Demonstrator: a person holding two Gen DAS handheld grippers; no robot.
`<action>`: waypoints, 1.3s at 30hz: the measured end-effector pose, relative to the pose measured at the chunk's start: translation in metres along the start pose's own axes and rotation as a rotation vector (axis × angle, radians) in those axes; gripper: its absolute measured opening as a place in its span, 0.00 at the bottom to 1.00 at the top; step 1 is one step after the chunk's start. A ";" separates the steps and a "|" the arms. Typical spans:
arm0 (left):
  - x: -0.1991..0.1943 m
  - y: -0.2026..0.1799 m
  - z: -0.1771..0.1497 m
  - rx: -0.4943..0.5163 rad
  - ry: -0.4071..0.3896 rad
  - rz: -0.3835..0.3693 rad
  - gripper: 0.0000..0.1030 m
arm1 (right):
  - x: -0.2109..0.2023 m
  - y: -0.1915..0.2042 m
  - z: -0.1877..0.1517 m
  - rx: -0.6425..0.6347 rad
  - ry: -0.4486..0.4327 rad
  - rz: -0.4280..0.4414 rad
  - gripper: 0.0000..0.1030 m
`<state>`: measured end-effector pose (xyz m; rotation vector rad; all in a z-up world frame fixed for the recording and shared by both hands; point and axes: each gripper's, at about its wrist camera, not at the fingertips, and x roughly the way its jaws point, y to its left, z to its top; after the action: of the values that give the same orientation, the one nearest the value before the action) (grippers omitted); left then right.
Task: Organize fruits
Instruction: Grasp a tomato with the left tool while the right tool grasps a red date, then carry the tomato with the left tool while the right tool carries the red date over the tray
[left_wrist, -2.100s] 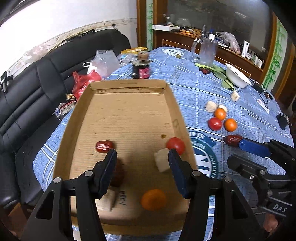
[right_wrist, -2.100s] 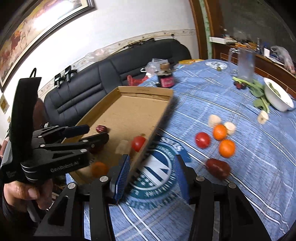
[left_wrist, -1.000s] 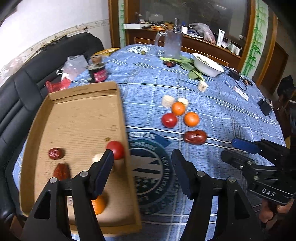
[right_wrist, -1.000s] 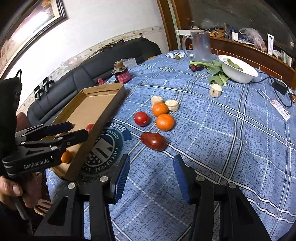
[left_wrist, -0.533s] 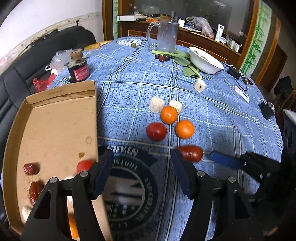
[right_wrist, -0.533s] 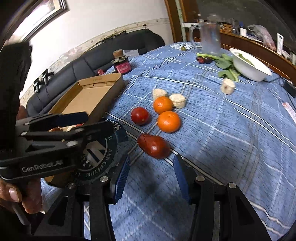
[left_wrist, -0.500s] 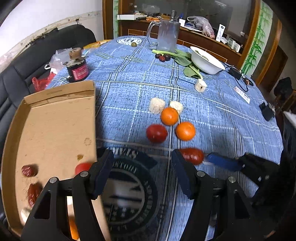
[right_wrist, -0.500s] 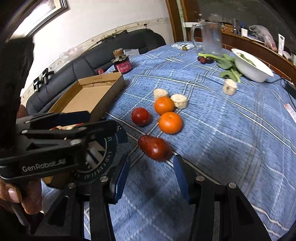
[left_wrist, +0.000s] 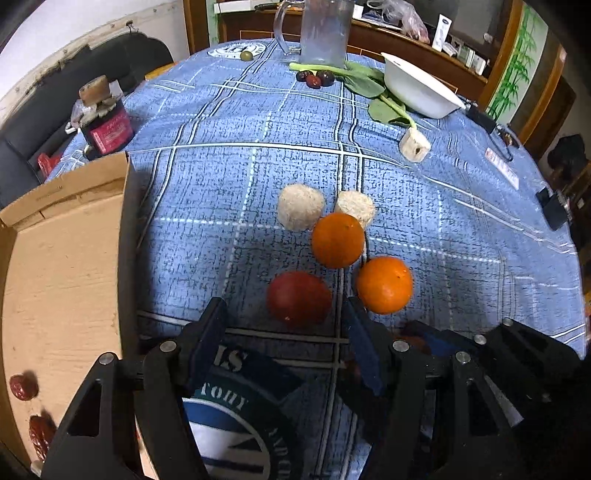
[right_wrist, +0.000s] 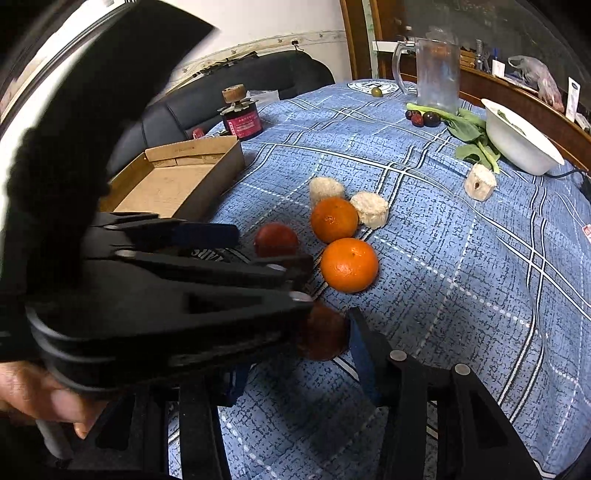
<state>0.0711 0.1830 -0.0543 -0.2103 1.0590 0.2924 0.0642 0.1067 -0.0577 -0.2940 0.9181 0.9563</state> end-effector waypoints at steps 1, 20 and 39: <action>0.000 -0.002 0.000 0.007 -0.001 -0.003 0.61 | -0.001 -0.001 -0.001 0.000 0.000 0.001 0.47; -0.037 -0.008 -0.019 0.023 -0.096 -0.069 0.29 | -0.066 -0.017 -0.027 0.060 -0.069 -0.013 0.47; -0.112 0.025 -0.060 -0.040 -0.253 0.029 0.29 | -0.104 0.020 -0.029 0.015 -0.151 0.004 0.47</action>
<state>-0.0374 0.1734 0.0147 -0.1883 0.8067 0.3567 0.0069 0.0416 0.0091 -0.2047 0.7876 0.9611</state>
